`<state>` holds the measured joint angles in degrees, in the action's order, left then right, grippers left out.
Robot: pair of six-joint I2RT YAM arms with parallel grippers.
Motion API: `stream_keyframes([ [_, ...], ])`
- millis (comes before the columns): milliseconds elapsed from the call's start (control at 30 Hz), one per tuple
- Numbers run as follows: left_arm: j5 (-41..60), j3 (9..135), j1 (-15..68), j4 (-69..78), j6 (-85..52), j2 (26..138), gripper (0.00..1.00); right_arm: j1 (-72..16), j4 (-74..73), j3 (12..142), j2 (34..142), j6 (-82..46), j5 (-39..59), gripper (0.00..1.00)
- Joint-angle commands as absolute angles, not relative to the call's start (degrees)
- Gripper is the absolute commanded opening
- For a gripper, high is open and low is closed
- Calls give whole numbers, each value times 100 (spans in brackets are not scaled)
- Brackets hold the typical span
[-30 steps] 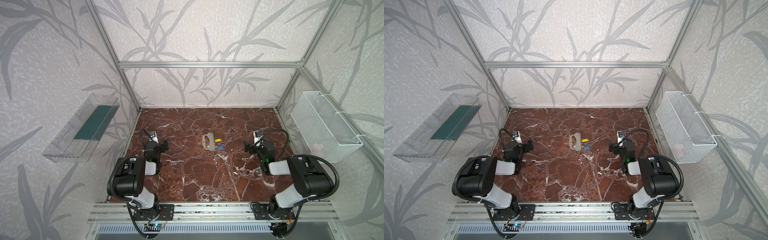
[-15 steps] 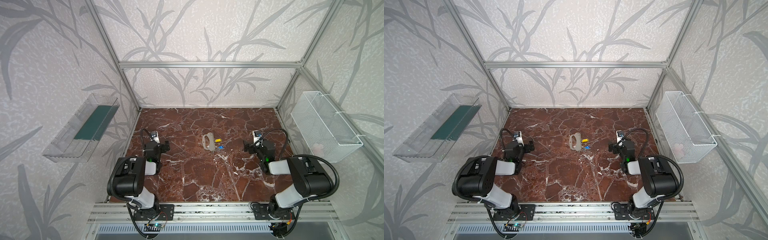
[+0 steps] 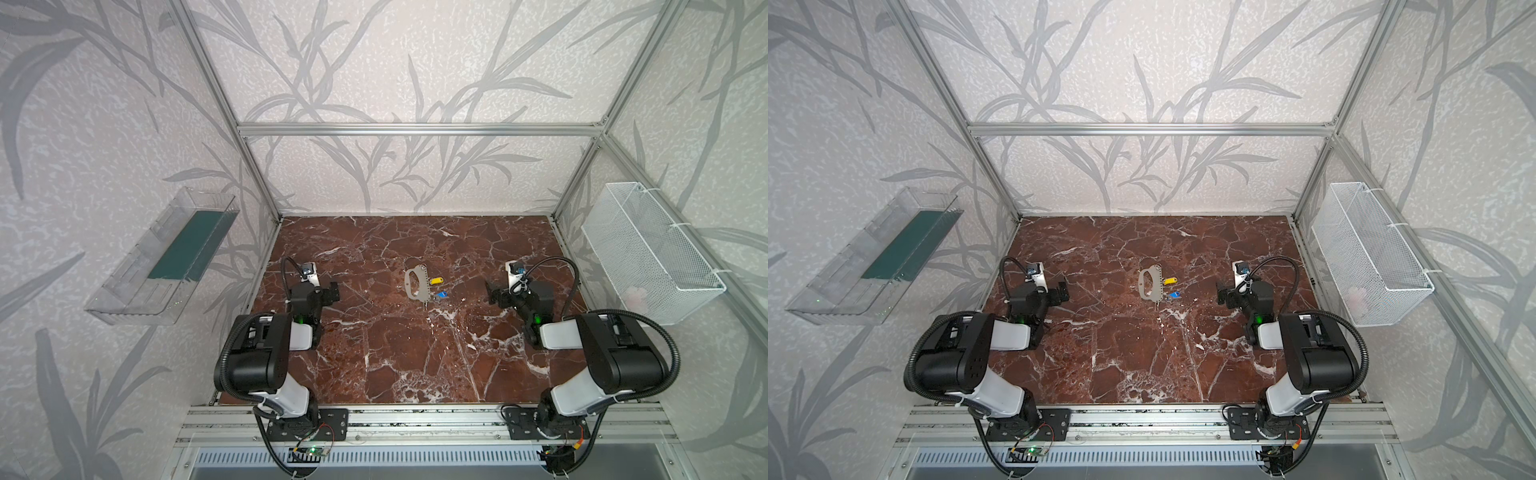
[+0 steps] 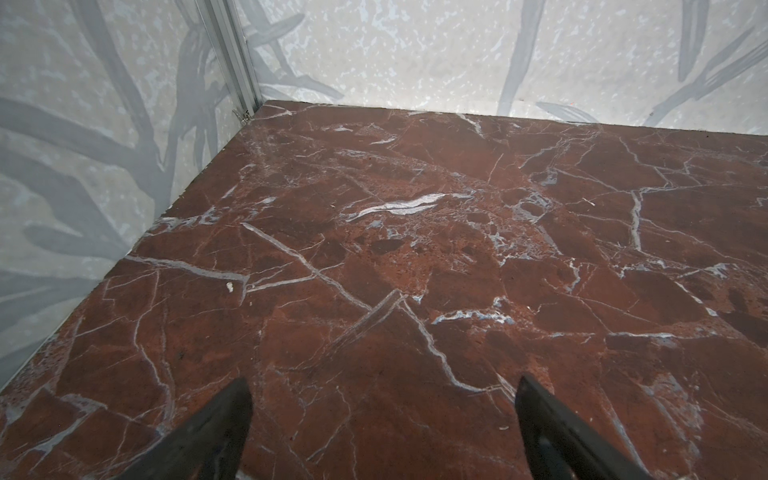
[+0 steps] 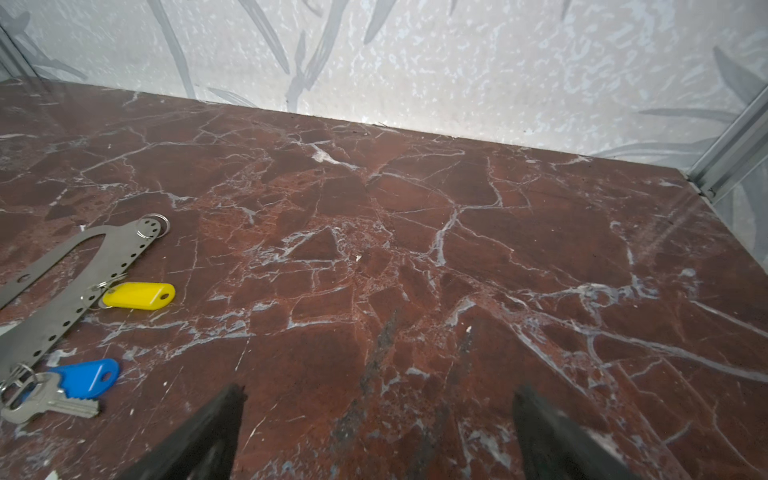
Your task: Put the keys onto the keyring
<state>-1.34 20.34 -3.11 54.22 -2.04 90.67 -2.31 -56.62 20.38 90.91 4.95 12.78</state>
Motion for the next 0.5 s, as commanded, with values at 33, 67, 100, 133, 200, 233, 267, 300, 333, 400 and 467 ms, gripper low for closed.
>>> stream_keyframes([
  [33, -93, 2137, -304, 5428, -141, 8974, 99, -312, -5846, 2046, 9109, 429, 614, 99],
  [67, -90, 2136, -295, 5428, -140, 8973, 99, -581, -5613, 2125, 9071, 271, -682, 99],
  [100, -88, 2138, -302, 5423, -140, 8974, 99, -745, -5607, 2083, 9031, 333, -1036, 99],
  [133, -83, 2136, -296, 5423, -141, 8971, 99, -765, -5809, 2058, 9110, 343, -1055, 99],
  [200, -88, 2137, -294, 5427, -141, 8974, 99, -765, -5695, 2088, 9082, 315, -1090, 99],
  [233, -88, 2136, -298, 5423, -140, 8969, 99, -765, -5731, 2078, 9096, 316, -1091, 99],
  [267, -88, 2136, -299, 5424, -141, 8969, 99, -765, -5868, 2053, 9145, 340, -1081, 99],
  [300, -88, 2136, -304, 5423, -141, 8974, 99, -765, -5767, 2075, 9107, 355, -1003, 99],
  [333, -90, 2139, -297, 5424, -141, 8971, 99, -765, -5748, 2092, 9111, 414, -834, 99],
  [400, -93, 2138, -305, 5424, -141, 8969, 99, -764, -5725, 2103, 9108, 502, -579, 99],
  [467, -92, 2136, -299, 5426, -136, 8973, 99, -765, -5738, 2103, 9116, 525, -523, 99],
])
